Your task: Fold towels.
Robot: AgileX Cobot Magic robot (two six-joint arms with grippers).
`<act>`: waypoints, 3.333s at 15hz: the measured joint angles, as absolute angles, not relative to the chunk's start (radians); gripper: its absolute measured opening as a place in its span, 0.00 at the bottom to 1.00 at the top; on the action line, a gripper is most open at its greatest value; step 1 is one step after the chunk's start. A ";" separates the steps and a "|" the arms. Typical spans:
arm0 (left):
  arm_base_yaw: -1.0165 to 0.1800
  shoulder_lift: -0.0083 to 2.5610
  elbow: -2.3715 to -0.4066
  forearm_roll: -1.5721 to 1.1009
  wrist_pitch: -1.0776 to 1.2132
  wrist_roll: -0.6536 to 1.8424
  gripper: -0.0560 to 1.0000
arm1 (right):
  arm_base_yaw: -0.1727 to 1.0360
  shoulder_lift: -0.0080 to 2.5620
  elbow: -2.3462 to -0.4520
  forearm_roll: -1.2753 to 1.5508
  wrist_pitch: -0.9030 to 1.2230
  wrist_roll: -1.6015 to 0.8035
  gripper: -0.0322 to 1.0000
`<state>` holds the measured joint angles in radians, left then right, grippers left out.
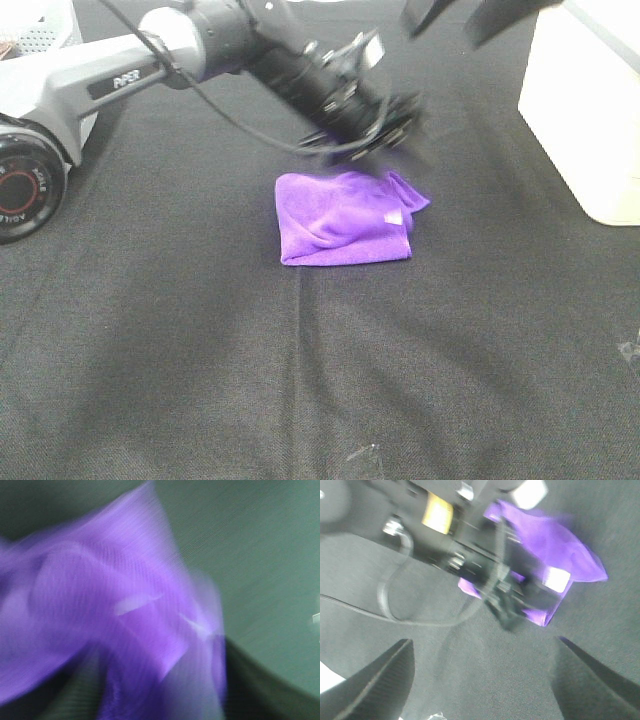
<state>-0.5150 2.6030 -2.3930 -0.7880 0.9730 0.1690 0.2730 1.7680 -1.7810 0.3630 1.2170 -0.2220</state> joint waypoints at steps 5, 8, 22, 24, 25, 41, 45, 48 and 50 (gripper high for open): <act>-0.517 2.585 -2.396 -0.773 1.005 0.244 0.63 | 0.273 1.733 -1.781 0.362 1.218 -0.222 0.73; -0.512 2.578 -2.398 -0.635 1.067 0.167 0.63 | 0.273 1.720 -1.781 0.362 1.218 -0.222 0.73; -0.553 2.760 -2.398 -0.945 0.967 0.239 0.63 | 0.273 1.720 -1.781 0.363 1.218 -0.220 0.73; -0.534 2.685 -2.398 -0.929 1.022 0.285 0.63 | 0.273 1.690 -1.781 0.363 1.219 -0.219 0.73; -0.520 2.646 -2.398 -0.911 1.044 0.286 0.64 | 0.273 1.665 -1.781 0.363 1.219 -0.219 0.73; -0.267 1.816 -1.908 0.000 1.212 -0.080 0.67 | 0.273 0.946 -1.196 0.052 1.221 0.044 0.73; -0.201 1.342 -1.476 0.021 1.214 -0.146 0.67 | 0.273 0.681 -1.017 0.052 1.221 0.048 0.73; -0.201 0.921 -1.147 0.077 1.216 -0.218 0.67 | 0.273 0.476 -0.895 0.054 1.222 0.049 0.73; -0.201 0.700 -0.997 0.096 1.217 -0.224 0.67 | 0.273 0.380 -0.823 0.054 1.222 0.048 0.73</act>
<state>-0.2010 0.7000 -0.9970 0.0960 1.2170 -0.2240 0.2730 0.3800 -0.8230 0.0540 1.2220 0.0480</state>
